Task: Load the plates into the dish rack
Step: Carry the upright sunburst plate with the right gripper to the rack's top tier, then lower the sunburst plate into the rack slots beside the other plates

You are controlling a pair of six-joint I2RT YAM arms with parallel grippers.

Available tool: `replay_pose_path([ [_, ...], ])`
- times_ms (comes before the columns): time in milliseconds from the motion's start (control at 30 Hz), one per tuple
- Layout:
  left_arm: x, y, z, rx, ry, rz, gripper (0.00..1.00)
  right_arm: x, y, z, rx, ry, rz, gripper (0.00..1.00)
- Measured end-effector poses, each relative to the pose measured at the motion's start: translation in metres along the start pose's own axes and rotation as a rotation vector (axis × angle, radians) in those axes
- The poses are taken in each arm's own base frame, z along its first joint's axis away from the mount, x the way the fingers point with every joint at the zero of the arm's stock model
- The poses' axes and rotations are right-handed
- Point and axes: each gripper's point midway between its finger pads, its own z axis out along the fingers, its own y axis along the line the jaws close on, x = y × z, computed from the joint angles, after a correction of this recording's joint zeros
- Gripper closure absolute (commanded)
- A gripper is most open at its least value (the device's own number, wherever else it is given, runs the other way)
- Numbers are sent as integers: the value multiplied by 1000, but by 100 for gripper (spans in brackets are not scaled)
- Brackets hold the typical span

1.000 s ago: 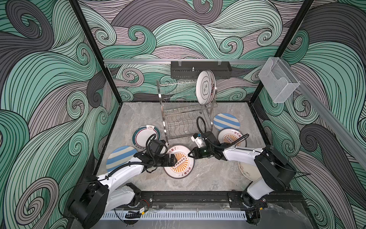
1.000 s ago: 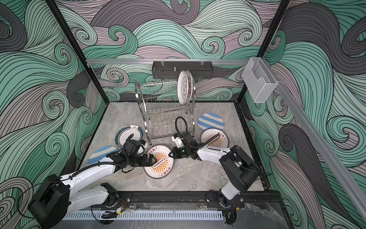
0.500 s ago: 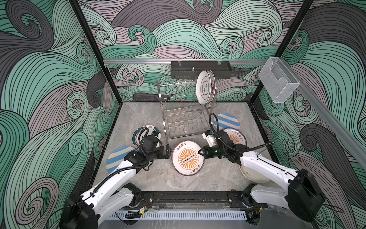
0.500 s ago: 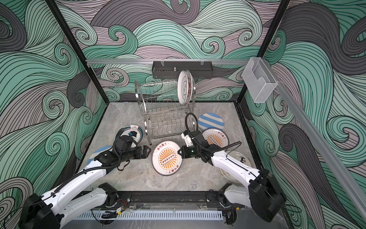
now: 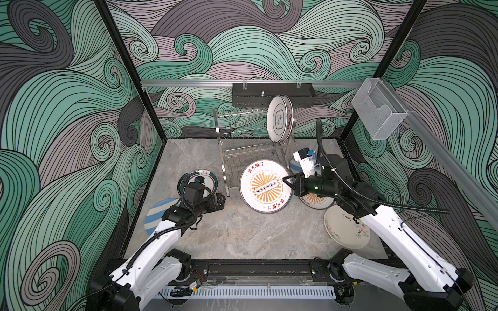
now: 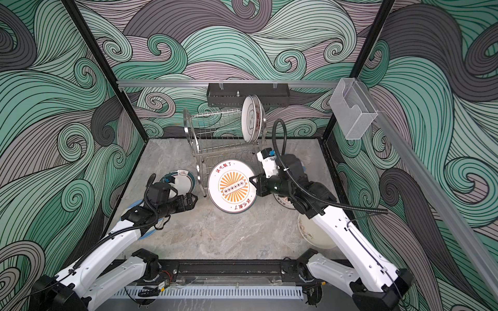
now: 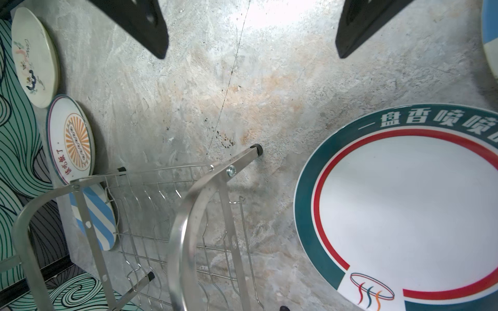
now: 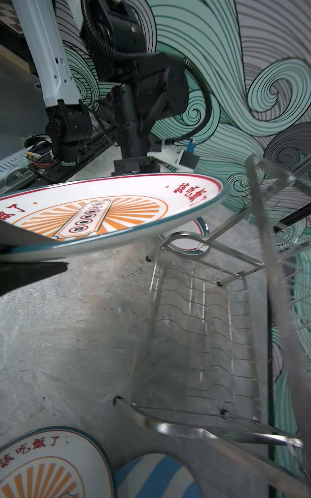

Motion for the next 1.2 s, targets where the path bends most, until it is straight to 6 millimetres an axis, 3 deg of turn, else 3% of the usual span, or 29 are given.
replay_pose_path([
  [167, 1, 1, 2, -5, 9, -1, 1, -70, 18, -21, 46, -129, -74, 100],
  [367, 2, 1, 2, -5, 9, -1, 1, -143, 21, -31, 214, -269, -159, 100],
  [600, 5, 3, 2, -12, 24, -3, 1, -200, 7, -21, 498, -385, -247, 100],
  [833, 12, 0, 1, 7, 56, -5, 1, -224, -13, -3, 785, -403, -322, 100],
  [1200, 15, -7, -4, 47, 74, -5, 1, -220, -39, 32, 985, -344, -370, 100],
])
